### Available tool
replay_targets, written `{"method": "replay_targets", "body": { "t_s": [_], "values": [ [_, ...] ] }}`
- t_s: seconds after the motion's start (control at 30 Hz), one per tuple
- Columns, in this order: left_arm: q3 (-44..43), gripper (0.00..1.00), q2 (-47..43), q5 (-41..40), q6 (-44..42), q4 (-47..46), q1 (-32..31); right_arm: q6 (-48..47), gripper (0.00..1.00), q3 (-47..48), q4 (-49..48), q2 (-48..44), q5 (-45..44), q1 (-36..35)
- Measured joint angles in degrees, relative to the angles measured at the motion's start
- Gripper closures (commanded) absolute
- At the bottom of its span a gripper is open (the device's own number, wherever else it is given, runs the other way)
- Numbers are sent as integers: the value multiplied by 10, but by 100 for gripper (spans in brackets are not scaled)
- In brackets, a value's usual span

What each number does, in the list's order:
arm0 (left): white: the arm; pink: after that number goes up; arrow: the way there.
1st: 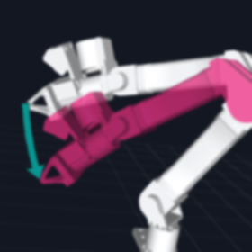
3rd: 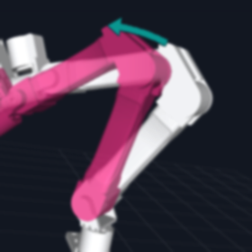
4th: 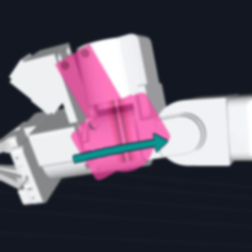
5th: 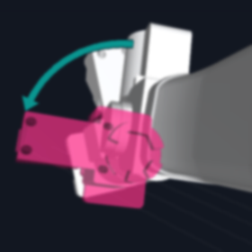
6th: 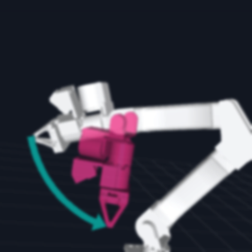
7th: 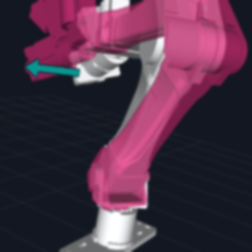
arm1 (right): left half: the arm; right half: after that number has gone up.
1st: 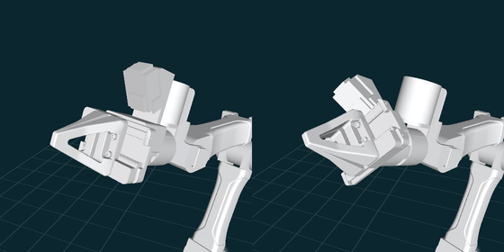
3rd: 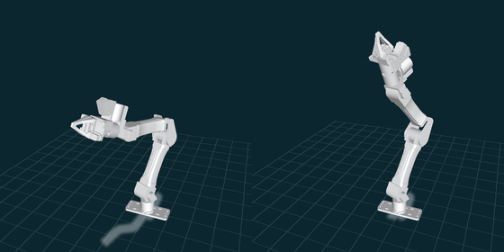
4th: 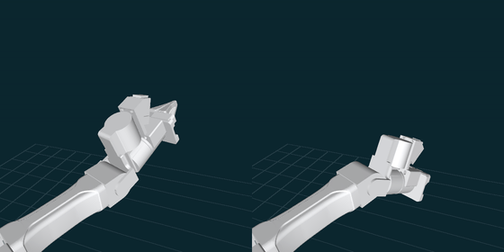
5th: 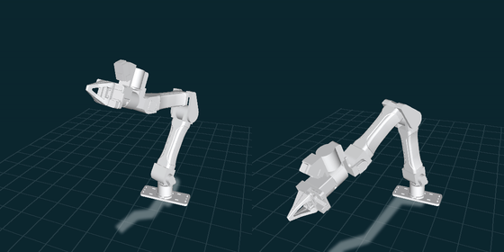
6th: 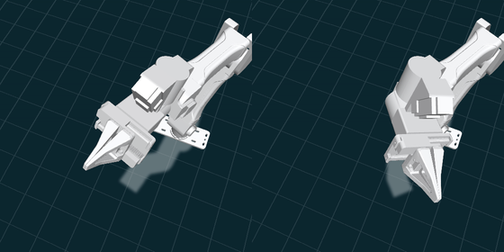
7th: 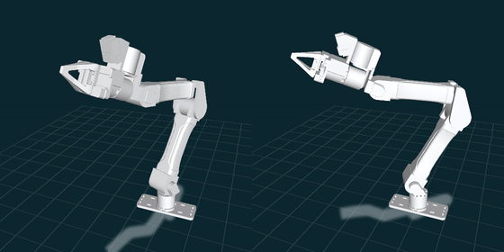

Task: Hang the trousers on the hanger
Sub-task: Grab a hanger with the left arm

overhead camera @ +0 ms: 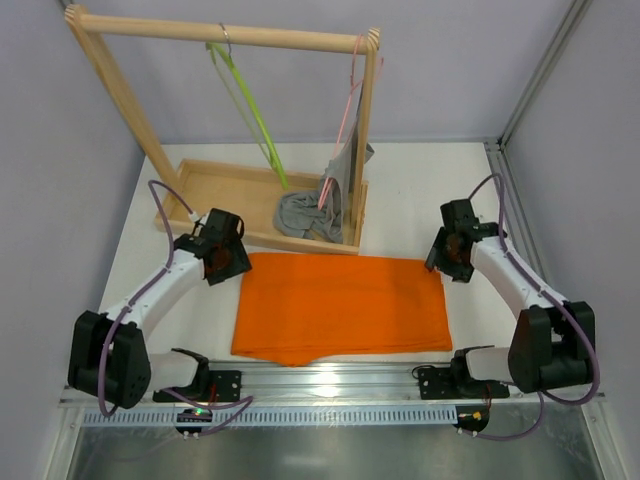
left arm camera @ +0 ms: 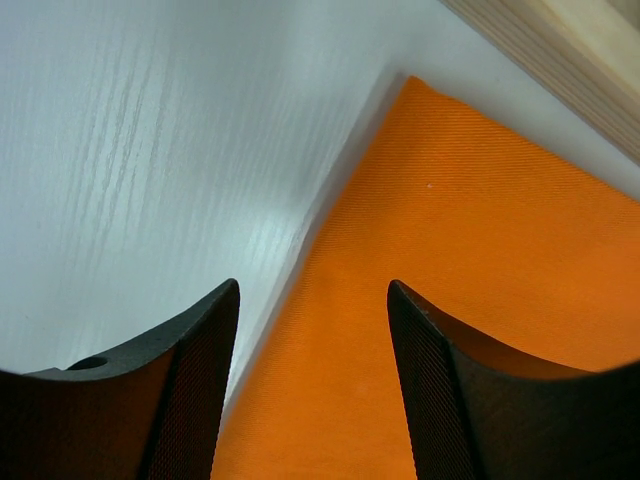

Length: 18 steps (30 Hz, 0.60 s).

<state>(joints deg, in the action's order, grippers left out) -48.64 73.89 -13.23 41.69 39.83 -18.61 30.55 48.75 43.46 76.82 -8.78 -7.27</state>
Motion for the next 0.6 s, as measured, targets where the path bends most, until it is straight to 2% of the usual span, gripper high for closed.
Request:
{"method": "replay_targets", "body": {
  "t_s": [0.13,0.23,0.3,0.43,0.6],
  "values": [
    [0,38,-32,20,-6,-1,0,7,44,25,30,-59,-24,2],
    [0,38,-57,50,-15,-2,0,30,55,7,20,-111,27,2],
    [-1,38,-63,67,-18,-1,0,58,59,-44,-6,-146,67,2],
    [-9,33,-93,82,-18,7,0,115,59,-153,-5,-175,80,2],
    [-97,31,-155,56,-18,43,0,134,55,-138,18,-123,47,2]
  ]
}}
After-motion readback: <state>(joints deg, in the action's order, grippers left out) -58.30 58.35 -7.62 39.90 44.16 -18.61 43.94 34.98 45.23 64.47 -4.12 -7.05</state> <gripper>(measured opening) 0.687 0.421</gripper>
